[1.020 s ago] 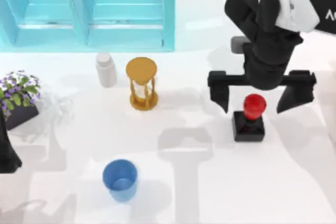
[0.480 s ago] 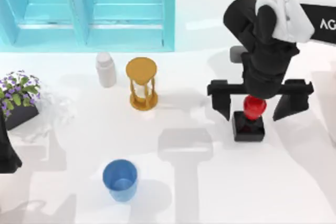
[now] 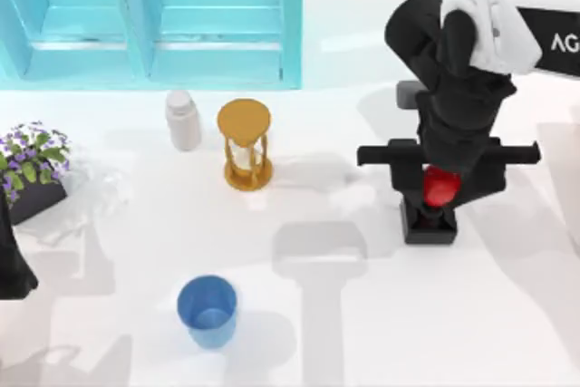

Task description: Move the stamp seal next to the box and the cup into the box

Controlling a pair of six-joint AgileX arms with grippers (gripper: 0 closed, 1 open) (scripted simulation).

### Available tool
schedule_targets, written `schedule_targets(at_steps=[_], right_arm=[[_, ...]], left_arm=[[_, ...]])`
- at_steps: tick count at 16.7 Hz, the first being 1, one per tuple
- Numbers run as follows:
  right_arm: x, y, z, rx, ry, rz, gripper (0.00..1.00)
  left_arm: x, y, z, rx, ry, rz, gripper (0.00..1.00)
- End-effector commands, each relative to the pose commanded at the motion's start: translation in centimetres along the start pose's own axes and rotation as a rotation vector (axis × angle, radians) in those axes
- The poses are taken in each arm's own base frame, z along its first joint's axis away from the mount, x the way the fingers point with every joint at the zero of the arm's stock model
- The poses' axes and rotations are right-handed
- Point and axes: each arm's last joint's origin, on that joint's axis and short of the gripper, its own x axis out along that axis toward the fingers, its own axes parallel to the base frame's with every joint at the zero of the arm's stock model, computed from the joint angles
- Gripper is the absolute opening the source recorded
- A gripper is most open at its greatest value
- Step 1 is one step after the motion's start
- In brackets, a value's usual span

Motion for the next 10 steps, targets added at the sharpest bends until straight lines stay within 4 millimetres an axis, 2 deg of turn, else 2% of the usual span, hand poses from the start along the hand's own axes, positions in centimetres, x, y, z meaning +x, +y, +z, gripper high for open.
schedule_targets(at_steps=[2,3,10], right_arm=[[0.00,0.00,0.00,0.000,0.000,0.000,0.02],[0.00,0.00,0.00,0.000,0.000,0.000,0.00],[0.00,0.00,0.00,0.000,0.000,0.000,0.00]], left_arm=[[0.00,0.00,0.00,0.000,0.000,0.000,1.00],[0.00,0.00,0.00,0.000,0.000,0.000,1.00],[0.00,0.00,0.00,0.000,0.000,0.000,1.00]])
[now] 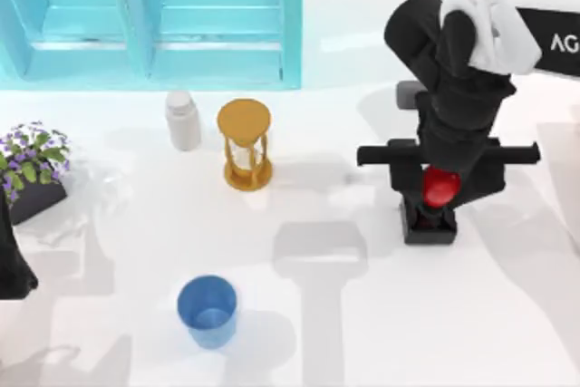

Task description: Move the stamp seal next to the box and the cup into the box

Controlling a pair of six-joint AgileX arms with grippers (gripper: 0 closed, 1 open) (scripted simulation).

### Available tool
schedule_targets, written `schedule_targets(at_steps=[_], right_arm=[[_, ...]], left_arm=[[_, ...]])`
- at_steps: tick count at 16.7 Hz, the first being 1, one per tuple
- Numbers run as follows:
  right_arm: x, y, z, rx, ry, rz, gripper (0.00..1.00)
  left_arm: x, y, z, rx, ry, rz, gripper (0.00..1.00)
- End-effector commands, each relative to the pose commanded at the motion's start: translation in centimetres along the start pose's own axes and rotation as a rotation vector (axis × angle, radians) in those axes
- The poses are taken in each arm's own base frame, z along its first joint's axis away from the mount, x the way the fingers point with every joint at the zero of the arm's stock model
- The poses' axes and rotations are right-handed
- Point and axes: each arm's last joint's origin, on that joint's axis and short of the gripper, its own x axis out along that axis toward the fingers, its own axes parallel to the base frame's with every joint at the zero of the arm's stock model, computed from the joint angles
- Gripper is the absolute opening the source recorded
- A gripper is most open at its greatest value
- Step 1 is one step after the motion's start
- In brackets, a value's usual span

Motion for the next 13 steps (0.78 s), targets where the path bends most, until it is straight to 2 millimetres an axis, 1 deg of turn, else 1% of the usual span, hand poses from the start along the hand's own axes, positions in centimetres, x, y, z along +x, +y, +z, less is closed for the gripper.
schedule_targets(at_steps=[2,4,7,10,11,13], right_arm=[[-0.1,-0.2,0.1,0.003,0.000,0.000,0.00],[-1.2,-1.3,0.4,0.001,0.001,0.000,0.00],[-4.8,-4.7,0.7,-0.001,0.004,-0.002,0.00],[-8.5,-8.6,0.4,0.003,0.006,-0.002,0.00],[-9.4,-9.5,0.2,0.003,0.002,-0.001,0.00],[-10.0,-10.1,0.0,0.003,-0.001,0.000,0.00]], left_arm=[[0.0,0.0,0.0,0.000,0.000,0.000,1.00],[0.0,0.0,0.0,0.000,0.000,0.000,1.00],[0.0,0.0,0.0,0.000,0.000,0.000,1.00],[0.0,0.0,0.0,0.000,0.000,0.000,1.00],[0.0,0.0,0.0,0.000,0.000,0.000,1.00],[0.0,0.0,0.0,0.000,0.000,0.000,1.00]])
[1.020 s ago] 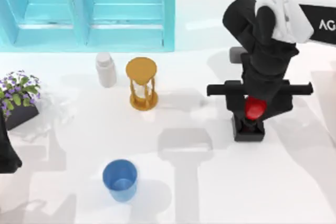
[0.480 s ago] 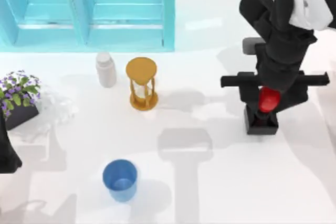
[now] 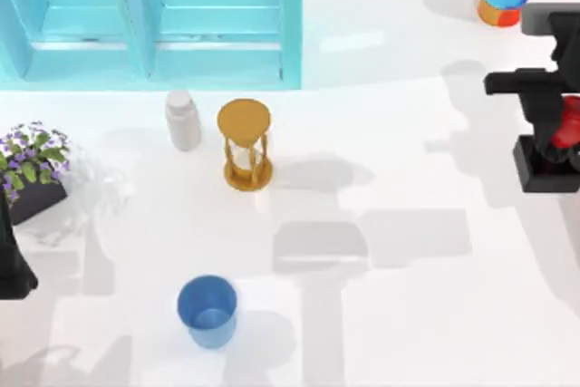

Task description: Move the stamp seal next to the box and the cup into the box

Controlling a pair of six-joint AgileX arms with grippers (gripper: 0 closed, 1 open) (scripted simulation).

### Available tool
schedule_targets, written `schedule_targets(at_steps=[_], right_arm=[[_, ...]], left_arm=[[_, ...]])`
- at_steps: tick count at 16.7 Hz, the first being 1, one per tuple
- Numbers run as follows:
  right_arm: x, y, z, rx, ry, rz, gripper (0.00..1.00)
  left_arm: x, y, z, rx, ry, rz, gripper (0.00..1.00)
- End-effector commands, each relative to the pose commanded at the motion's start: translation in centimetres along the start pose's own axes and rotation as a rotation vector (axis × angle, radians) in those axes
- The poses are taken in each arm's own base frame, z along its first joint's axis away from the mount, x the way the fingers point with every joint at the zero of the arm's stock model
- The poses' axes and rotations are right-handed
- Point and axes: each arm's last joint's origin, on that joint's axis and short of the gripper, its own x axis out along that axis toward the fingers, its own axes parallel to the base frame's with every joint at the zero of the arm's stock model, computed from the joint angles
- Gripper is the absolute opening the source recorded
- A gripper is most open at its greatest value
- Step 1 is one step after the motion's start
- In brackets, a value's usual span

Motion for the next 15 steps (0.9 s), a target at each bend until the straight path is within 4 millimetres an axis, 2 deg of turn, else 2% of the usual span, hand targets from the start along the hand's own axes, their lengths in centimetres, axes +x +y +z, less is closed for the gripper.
schedule_targets(at_steps=[5,9,15], right_arm=[[0.0,-0.3,-0.4,-0.002,0.012,-0.004,0.00],[-2.1,-1.6,-2.5,-0.002,-0.003,0.000,0.00],[-1.8,-1.8,-2.8,-0.004,0.001,0.000,0.00]], left_arm=[[0.0,0.0,0.0,0.000,0.000,0.000,1.00],[0.0,0.0,0.0,0.000,0.000,0.000,1.00],[0.0,0.0,0.0,0.000,0.000,0.000,1.00]])
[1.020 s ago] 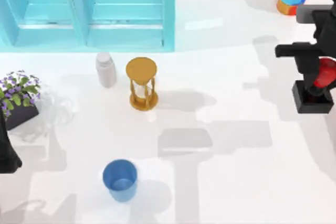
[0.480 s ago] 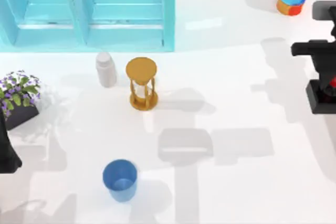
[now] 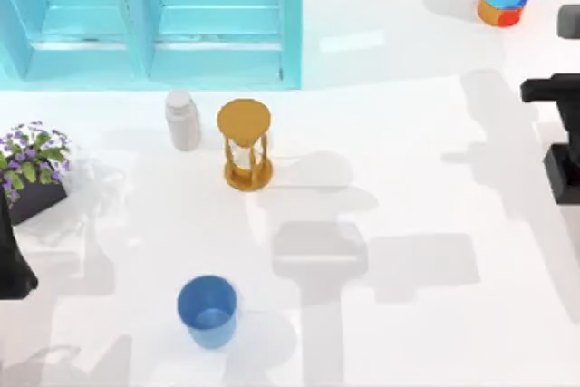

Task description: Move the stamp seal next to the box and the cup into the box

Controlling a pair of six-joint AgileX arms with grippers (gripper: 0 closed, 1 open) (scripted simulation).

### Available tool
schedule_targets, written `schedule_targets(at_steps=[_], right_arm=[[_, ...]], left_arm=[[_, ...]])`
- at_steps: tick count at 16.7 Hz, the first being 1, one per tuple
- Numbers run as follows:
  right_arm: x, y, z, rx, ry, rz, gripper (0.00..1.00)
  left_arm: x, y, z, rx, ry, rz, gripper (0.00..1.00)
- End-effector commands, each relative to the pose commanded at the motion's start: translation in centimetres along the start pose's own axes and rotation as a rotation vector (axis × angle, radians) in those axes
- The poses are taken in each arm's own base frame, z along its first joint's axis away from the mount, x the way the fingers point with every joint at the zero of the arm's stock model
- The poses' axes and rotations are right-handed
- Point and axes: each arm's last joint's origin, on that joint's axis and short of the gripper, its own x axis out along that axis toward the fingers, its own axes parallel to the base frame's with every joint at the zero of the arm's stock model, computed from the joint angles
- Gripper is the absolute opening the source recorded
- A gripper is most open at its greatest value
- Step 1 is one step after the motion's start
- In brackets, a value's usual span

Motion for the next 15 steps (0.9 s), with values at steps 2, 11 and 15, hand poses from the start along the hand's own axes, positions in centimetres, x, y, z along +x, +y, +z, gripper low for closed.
schedule_targets(at_steps=[2,11,15], right_arm=[[1.5,0.0,0.1,0.001,0.004,0.000,0.00],[6.1,-0.1,-0.1,0.002,0.003,0.000,0.00],[6.1,-0.1,-0.1,0.002,0.003,0.000,0.30]], left_arm=[[0.0,0.0,0.0,0.000,0.000,0.000,1.00],[0.0,0.0,0.0,0.000,0.000,0.000,1.00],[0.0,0.0,0.0,0.000,0.000,0.000,1.00]])
